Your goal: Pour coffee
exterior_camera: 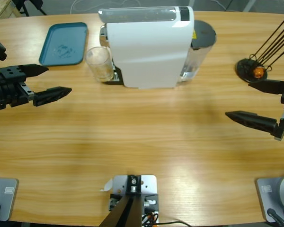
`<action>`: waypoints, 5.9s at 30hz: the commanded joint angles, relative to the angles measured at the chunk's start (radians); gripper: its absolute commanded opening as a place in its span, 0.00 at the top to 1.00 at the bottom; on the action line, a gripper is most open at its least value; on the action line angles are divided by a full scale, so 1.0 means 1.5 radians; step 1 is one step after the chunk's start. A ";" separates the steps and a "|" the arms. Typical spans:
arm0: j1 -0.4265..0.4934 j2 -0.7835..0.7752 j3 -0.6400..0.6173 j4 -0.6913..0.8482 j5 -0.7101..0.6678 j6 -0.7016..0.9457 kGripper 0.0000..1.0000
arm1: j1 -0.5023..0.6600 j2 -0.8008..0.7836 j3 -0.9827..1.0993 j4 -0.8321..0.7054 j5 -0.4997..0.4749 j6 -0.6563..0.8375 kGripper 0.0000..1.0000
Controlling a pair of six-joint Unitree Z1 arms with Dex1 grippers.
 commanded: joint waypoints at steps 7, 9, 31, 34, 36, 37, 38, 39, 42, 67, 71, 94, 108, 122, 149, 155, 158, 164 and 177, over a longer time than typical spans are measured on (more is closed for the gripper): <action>-0.005 0.010 0.026 -0.010 0.001 -0.001 0.00 | 0.007 0.009 0.023 -0.007 0.002 0.007 0.00; -0.005 0.010 0.026 -0.010 0.001 -0.001 0.00 | 0.007 0.009 0.023 -0.007 0.002 0.007 0.00; -0.005 0.018 0.026 -0.012 0.001 -0.003 0.00 | 0.017 0.008 0.023 -0.006 0.002 0.007 0.00; -0.004 0.018 0.025 -0.013 0.001 -0.003 0.00 | 0.019 0.009 0.023 -0.006 0.002 0.007 0.00; -0.005 0.020 0.026 -0.013 0.004 -0.002 0.00 | 0.019 0.008 0.023 -0.006 0.002 0.007 0.00; -0.005 0.022 0.026 -0.013 0.005 -0.002 0.00 | 0.019 0.008 0.023 -0.006 0.003 0.007 0.00; -0.005 0.024 0.026 -0.013 0.005 -0.001 0.00 | 0.019 0.009 0.023 -0.006 0.003 0.007 0.00; -0.005 0.024 0.026 -0.013 0.005 -0.001 0.00 | 0.019 0.010 0.022 -0.006 0.003 0.007 0.00; -0.005 0.026 0.026 -0.013 0.018 0.000 0.00 | 0.019 0.018 0.021 -0.006 0.002 0.007 0.00; -0.004 0.135 0.028 -0.158 0.022 -0.007 0.00 | 0.028 0.022 0.020 -0.006 0.001 0.007 0.00; -0.004 0.205 0.029 -0.219 0.022 -0.007 0.00 | 0.028 0.021 0.021 -0.006 0.002 0.007 0.00; 0.044 0.336 0.025 -0.365 -0.057 -0.007 0.01 | 0.029 0.036 0.018 -0.007 0.005 0.007 0.00; 0.088 0.414 -0.058 -0.388 -0.134 -0.007 0.01 | 0.029 0.041 0.018 -0.007 0.005 0.007 0.00; 0.106 0.457 -0.070 -0.392 -0.157 -0.004 0.01 | 0.029 0.049 0.017 -0.010 0.004 0.007 0.00; 0.133 0.482 -0.079 -0.396 -0.227 -0.004 0.40 | 0.029 0.048 0.018 -0.011 0.003 0.011 0.00; 0.132 0.472 -0.074 -0.396 -0.228 -0.004 0.40 | 0.029 0.048 0.018 -0.011 0.003 0.011 0.00; 0.122 0.450 -0.067 -0.389 -0.234 -0.007 0.40 | 0.029 0.055 0.017 -0.012 0.000 0.016 0.00; 0.123 0.446 -0.060 -0.381 -0.232 -0.007 0.40 | 0.029 0.049 0.019 -0.013 -0.003 0.019 0.00; 0.168 0.338 -0.035 -0.296 -0.194 -0.004 0.40 | 0.029 0.053 0.018 -0.013 0.000 0.019 0.00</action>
